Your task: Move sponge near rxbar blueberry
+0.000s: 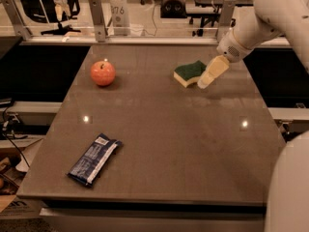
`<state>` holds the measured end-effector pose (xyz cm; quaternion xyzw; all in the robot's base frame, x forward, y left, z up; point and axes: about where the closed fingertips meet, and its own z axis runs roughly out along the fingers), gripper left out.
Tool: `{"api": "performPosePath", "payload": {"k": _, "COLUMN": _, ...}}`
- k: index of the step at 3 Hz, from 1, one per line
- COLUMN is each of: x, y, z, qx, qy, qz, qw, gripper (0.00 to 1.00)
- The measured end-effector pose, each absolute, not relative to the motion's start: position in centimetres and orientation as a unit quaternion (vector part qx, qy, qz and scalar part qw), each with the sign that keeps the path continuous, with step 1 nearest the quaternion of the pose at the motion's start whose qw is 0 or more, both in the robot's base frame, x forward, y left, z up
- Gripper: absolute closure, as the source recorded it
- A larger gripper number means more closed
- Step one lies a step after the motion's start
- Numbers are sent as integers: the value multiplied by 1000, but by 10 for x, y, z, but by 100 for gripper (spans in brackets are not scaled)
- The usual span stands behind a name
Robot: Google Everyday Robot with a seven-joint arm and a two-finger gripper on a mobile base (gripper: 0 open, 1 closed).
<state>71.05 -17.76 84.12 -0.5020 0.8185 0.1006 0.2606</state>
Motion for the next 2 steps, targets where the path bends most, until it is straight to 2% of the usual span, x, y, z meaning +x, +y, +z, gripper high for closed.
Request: {"api": "performPosePath", "payload": {"k": 2, "x": 728, "y": -156, "z": 827, "qx": -496, "qy": 817, "qz": 130, "qw": 262, "gripper": 0}}
